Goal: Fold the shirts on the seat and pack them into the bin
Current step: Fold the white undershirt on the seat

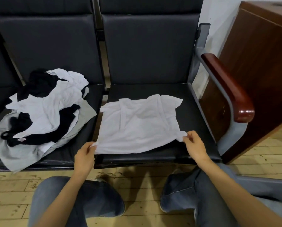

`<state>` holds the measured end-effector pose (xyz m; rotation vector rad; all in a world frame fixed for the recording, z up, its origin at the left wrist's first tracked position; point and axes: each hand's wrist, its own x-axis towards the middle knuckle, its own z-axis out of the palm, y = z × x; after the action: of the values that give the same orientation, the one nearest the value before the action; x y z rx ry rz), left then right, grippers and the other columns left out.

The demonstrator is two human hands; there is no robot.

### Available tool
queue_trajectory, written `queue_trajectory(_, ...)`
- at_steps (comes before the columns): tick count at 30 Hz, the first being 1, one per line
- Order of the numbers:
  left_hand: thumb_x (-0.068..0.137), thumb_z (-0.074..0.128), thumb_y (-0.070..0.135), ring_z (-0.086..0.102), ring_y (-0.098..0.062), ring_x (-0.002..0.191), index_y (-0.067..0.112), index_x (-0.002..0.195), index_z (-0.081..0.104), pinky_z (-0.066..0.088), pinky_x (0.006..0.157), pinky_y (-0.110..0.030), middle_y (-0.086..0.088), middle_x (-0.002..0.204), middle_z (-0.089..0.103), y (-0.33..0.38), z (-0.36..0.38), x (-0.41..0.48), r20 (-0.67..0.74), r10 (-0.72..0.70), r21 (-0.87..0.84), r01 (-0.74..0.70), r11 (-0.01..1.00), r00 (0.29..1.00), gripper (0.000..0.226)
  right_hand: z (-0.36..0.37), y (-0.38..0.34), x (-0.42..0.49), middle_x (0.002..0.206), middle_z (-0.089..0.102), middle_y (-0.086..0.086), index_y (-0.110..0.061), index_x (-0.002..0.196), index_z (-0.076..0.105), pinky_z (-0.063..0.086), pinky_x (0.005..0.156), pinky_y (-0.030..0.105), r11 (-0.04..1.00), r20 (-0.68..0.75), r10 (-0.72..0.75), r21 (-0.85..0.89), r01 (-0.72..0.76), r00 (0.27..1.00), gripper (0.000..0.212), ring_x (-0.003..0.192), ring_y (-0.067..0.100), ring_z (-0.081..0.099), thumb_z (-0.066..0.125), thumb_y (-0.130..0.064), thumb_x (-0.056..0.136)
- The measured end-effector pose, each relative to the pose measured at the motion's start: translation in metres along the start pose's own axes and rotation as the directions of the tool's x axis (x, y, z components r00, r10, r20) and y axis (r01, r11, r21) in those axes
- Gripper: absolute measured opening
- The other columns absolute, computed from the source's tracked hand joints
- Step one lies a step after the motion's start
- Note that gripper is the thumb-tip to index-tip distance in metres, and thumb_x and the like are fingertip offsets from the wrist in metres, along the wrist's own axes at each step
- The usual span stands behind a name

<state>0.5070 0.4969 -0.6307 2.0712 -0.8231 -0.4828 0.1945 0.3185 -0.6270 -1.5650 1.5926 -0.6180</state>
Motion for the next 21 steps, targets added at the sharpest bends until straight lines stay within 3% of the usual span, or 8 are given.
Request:
queue_trajectory(2,0.100,0.044,0.021,0.055,-0.018,0.081,0.008,0.114,0.059,0.040,0.072,-0.031,-0.008,0.094,0.061,-0.001,0.001,0.006,-0.006,-0.054,-0.017,0.054,0.998,0.999,0.025,-0.002,-0.001,0.009,0.104,0.062,0.013,-0.010,0.104,0.050,0.052,0.080,0.035,0.931,0.014,0.176,0.323,-0.171,0.984,0.012,0.092,0.024,0.060,0.044,-0.018,0.098)
queue_trajectory(4,0.100,0.043,0.023,0.054,-0.022,0.092,0.006,0.117,0.057,0.039,0.080,-0.033,-0.009,0.101,0.060,-0.001,0.004,0.013,0.004,-0.122,-0.054,0.122,0.991,0.993,0.028,-0.006,-0.007,0.019,0.101,0.063,0.014,-0.007,0.114,0.047,0.049,0.090,0.037,0.764,0.099,0.278,0.580,-0.282,0.955,0.016,0.090,0.023,0.063,0.040,-0.011,0.100)
queue_trajectory(6,0.100,0.043,0.023,0.054,-0.026,0.095,0.004,0.117,0.057,0.040,0.081,-0.034,-0.011,0.104,0.060,-0.001,0.005,0.022,0.017,-0.154,-0.048,0.154,0.987,0.988,0.029,-0.012,-0.015,0.032,0.103,0.064,0.015,-0.005,0.123,0.045,0.050,0.088,0.039,0.675,0.157,0.290,0.666,-0.318,0.944,0.025,0.092,0.025,0.065,0.040,-0.008,0.099)
queue_trajectory(8,0.100,0.042,0.022,0.054,-0.030,0.099,0.003,0.115,0.057,0.039,0.082,-0.034,-0.011,0.104,0.058,0.004,0.003,0.033,-0.001,-0.162,-0.064,0.162,0.985,0.987,0.028,-0.019,-0.025,0.048,0.113,0.062,0.016,-0.004,0.130,0.042,0.052,0.085,0.040,0.659,0.173,0.280,0.681,-0.320,0.944,0.031,0.098,0.027,0.064,0.041,-0.009,0.100)
queue_trajectory(12,0.100,0.042,0.021,0.048,-0.024,0.099,0.003,0.119,0.055,0.036,0.083,-0.033,-0.010,0.106,0.053,0.008,-0.009,0.054,-0.055,-0.212,-0.135,0.203,0.970,0.976,0.029,-0.036,-0.039,0.075,0.117,0.056,0.015,-0.008,0.116,0.045,0.050,0.089,0.038,0.819,0.071,0.200,0.535,-0.207,0.977,0.017,0.106,0.027,0.058,0.036,-0.009,0.102)
queue_trajectory(16,0.100,0.042,0.022,0.053,-0.031,0.092,0.001,0.103,0.057,0.037,0.074,-0.035,-0.016,0.098,0.058,-0.003,-0.006,0.051,0.015,-0.176,0.021,0.176,0.984,0.984,0.026,-0.041,-0.022,0.092,0.108,0.058,0.017,-0.009,0.101,0.053,0.049,0.094,0.041,0.949,-0.019,0.192,0.260,-0.180,0.981,0.016,0.093,0.025,0.059,0.037,-0.011,0.101)
queue_trajectory(19,0.099,0.042,0.022,0.052,-0.029,0.083,-0.003,0.094,0.055,0.035,0.066,-0.036,-0.019,0.090,0.058,-0.004,0.009,0.036,0.072,-0.190,0.046,0.187,0.981,0.979,0.029,-0.023,-0.006,0.079,0.099,0.054,0.013,-0.004,0.109,0.052,0.044,0.086,0.039,0.968,-0.007,0.253,-0.002,-0.253,0.968,0.038,0.095,0.031,0.056,0.043,-0.039,0.099)
queue_trajectory(21,0.099,0.041,0.023,0.051,-0.028,0.079,-0.007,0.094,0.054,0.034,0.063,-0.036,-0.023,0.090,0.057,-0.004,0.017,0.027,0.058,-0.195,0.055,0.192,0.980,0.979,0.033,-0.013,0.001,0.064,0.091,0.048,0.011,-0.011,0.087,0.050,0.039,0.077,0.036,0.971,-0.058,0.220,-0.078,-0.224,0.974,0.056,0.090,0.029,0.052,0.052,-0.066,0.081)
